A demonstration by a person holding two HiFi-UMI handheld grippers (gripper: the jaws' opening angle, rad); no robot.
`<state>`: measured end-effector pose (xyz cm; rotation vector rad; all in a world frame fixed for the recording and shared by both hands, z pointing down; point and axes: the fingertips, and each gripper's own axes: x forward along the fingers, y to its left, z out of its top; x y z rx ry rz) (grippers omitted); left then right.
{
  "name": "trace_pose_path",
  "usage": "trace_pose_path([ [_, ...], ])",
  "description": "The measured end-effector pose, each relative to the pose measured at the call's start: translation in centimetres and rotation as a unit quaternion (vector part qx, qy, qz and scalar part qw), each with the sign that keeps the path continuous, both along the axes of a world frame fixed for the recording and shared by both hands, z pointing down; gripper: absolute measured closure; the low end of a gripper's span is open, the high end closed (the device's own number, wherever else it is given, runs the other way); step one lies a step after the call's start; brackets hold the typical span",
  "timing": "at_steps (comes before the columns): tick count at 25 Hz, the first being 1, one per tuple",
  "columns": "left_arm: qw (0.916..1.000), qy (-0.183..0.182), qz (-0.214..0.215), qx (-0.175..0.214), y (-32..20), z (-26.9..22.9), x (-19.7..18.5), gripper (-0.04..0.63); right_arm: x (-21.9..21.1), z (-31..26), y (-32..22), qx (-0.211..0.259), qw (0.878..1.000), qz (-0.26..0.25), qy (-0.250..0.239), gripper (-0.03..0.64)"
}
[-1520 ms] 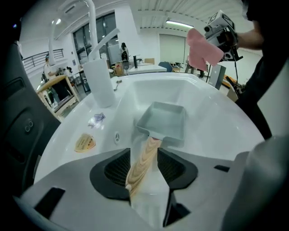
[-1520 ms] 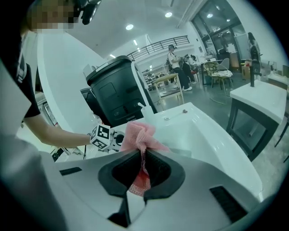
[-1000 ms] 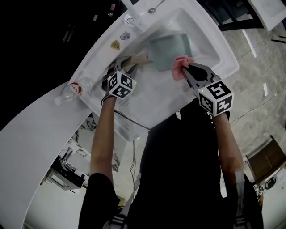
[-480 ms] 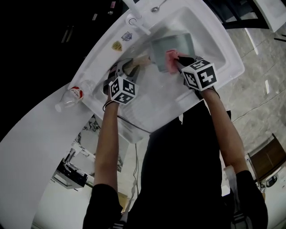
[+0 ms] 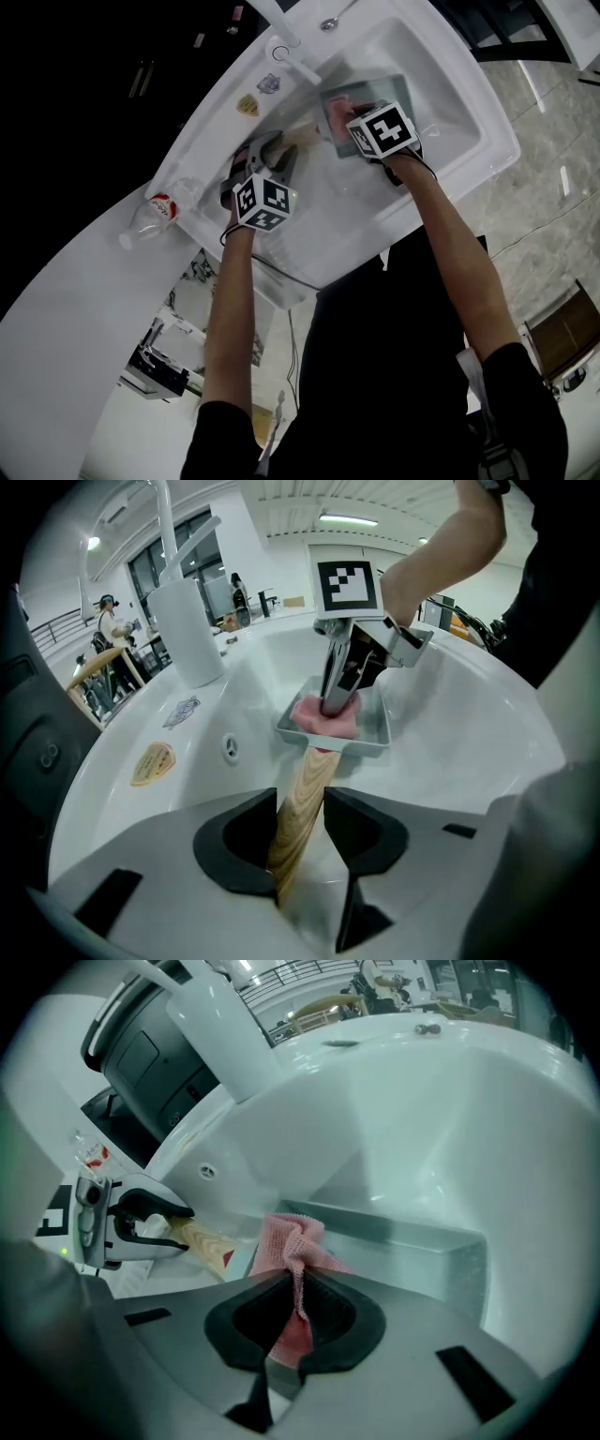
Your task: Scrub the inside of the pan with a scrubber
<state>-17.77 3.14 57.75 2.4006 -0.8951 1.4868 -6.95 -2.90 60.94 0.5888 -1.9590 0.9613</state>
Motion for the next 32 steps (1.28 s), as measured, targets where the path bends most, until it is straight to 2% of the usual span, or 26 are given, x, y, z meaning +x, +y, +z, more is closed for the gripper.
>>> trace_pose_path([
  [8,1.0,-0.006,0.004,0.005,0.0,0.1,0.1,0.426,-3.5,1.4,-0.6,0.002,0.999,0.028,-0.036,0.586],
  [16,0.9999,-0.014,0.007,0.004,0.0,0.2,0.0,0.426,-4.3,2.5,-2.2,0.031,0.995,0.07,-0.056,0.586],
  [21,0.9999,-0.013,-0.006,-0.003,-0.2,0.1,-0.1,0.426,-4.6,2.5,-3.4,0.09,0.994,0.053,-0.034,0.577],
  [25,0.9999,-0.011,-0.012,-0.006,-0.3,0.2,-0.1,0.426,-4.1,2.2,-4.0,0.13,0.991,0.014,0.005,0.575],
  [32,0.9998,-0.013,-0.013,-0.001,-0.3,0.2,-0.3,0.426,1.1,3.0,-6.2,0.177,0.979,0.023,0.101,0.577],
])
